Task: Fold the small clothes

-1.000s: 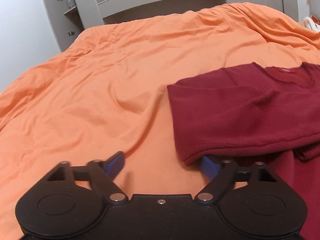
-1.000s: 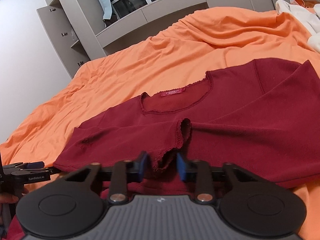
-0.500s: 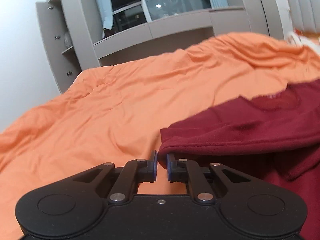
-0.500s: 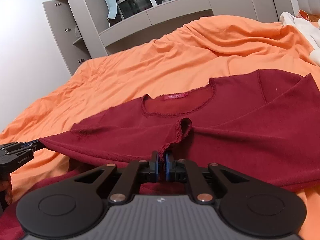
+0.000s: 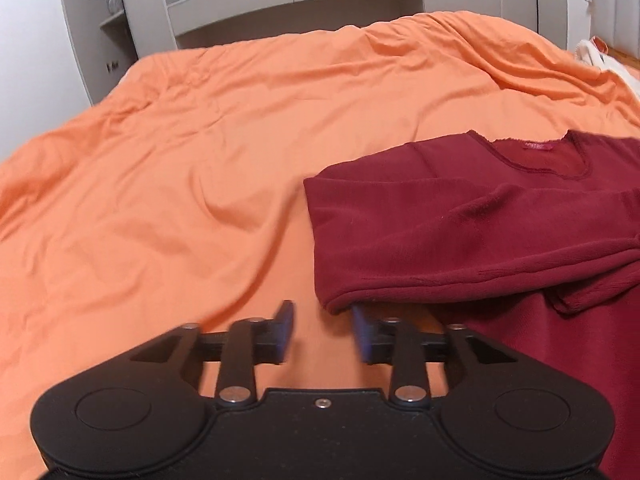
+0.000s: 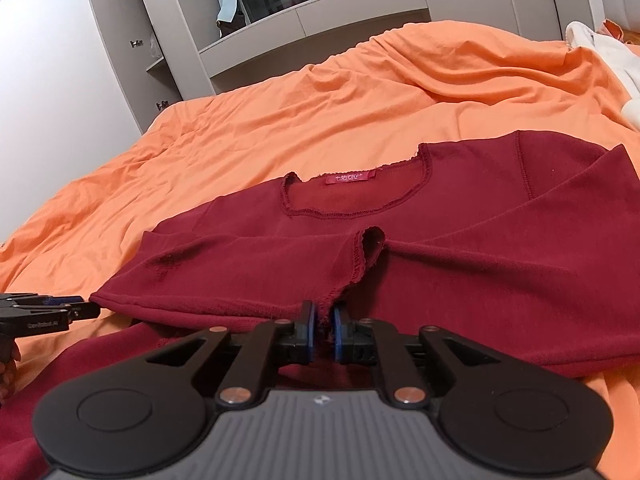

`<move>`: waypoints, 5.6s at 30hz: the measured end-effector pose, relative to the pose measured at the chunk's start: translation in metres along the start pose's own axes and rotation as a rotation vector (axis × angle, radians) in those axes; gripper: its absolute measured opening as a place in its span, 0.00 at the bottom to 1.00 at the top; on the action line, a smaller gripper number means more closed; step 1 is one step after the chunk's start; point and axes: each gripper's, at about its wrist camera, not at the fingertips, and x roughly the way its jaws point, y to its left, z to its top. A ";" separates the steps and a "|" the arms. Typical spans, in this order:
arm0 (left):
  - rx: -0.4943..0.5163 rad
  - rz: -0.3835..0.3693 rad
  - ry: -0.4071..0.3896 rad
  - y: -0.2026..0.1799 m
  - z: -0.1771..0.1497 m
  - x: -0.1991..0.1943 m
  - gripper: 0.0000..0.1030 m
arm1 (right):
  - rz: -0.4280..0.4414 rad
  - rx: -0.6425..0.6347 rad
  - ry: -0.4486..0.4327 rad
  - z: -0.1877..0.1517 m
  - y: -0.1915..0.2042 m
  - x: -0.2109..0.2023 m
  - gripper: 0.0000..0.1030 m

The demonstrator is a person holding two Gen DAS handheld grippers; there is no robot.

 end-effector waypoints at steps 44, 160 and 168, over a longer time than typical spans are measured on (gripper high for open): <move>-0.267 -0.334 -0.060 0.019 -0.137 -0.180 0.93 | -0.225 0.140 -0.226 -0.178 0.048 -0.257 0.72; 0.291 -0.098 -0.321 -0.091 -0.229 -0.299 0.42 | -0.406 -0.631 -0.397 -0.218 0.119 -0.353 0.06; 0.270 -0.091 -0.406 -0.083 -0.221 -0.314 0.25 | -0.415 -0.639 -0.304 -0.241 0.119 -0.348 0.07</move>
